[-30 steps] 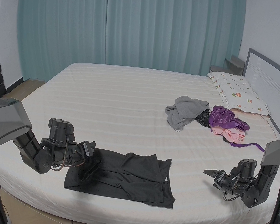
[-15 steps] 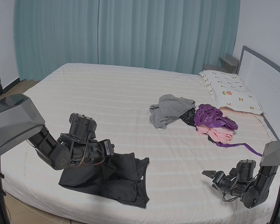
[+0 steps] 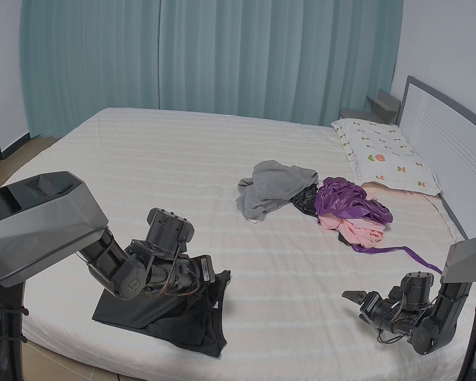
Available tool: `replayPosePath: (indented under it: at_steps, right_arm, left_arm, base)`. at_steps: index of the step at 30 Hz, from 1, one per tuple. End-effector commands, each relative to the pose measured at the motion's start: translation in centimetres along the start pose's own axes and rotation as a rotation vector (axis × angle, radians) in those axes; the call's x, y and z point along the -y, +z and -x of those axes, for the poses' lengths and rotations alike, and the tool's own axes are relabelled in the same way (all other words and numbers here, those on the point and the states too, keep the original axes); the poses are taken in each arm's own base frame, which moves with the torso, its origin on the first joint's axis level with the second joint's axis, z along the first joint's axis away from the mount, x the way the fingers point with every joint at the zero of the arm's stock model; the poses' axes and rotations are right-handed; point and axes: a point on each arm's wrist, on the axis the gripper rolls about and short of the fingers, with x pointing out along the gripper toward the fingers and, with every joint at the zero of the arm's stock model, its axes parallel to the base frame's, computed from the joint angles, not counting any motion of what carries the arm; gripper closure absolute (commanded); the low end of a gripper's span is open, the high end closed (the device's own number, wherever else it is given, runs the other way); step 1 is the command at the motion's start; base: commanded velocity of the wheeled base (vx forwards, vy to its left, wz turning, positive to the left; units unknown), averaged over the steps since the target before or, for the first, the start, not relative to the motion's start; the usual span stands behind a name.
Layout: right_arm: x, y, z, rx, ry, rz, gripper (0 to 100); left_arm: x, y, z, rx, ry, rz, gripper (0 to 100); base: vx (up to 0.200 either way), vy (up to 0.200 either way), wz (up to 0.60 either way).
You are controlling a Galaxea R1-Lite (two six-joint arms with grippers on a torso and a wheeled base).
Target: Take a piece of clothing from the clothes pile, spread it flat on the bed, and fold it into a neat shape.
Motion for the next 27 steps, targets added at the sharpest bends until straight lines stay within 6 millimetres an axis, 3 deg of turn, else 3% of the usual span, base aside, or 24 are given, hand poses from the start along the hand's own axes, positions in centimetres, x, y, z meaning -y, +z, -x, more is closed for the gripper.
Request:
replayPosePath:
  at_steps: [1, 7, 10, 16, 20, 22, 27]
  right_arm:
    - [0.0, -0.2, 0.0, -0.006, 0.000, 0.003, 0]
    - [-0.9, -0.9, -0.2, -0.029, 0.018, 0.025, 0]
    - [-1.7, -1.6, -0.6, -0.046, 0.038, 0.053, 0]
    - [-3.3, -2.1, -1.5, -0.056, 0.085, 0.096, 0]
    - [-4.2, -2.4, -2.3, -0.061, 0.113, 0.119, 0]
    - [-5.3, -2.6, -3.0, -0.064, 0.143, 0.145, 0]
    - [-7.6, -2.6, -4.2, -0.100, 0.160, 0.171, 0]
  left_arm:
    - [-0.2, -0.7, -0.7, -0.021, 0.012, -0.001, 0]
    - [0.6, 0.0, 0.3, 0.012, -0.012, 0.071, 0]
    - [0.8, 1.4, 2.2, 0.062, -0.025, 0.117, 0]
    - [-2.5, 2.0, 5.0, 0.085, 0.039, 0.210, 0]
    - [-4.2, 1.6, 5.7, 0.089, 0.066, 0.268, 0]
    - [-5.7, 1.1, 5.9, 0.123, 0.066, 0.332, 0]
    - [-7.2, 0.4, 6.6, 0.169, 0.052, 0.425, 0]
  base:
    - [0.000, 0.000, 0.00]
    - [0.000, 0.000, 0.00]
    - [0.000, 0.000, 0.00]
    - [0.000, 0.000, 0.00]
    - [0.000, 0.000, 0.00]
    - [0.000, 0.000, 0.00]
    - [0.000, 0.000, 0.00]
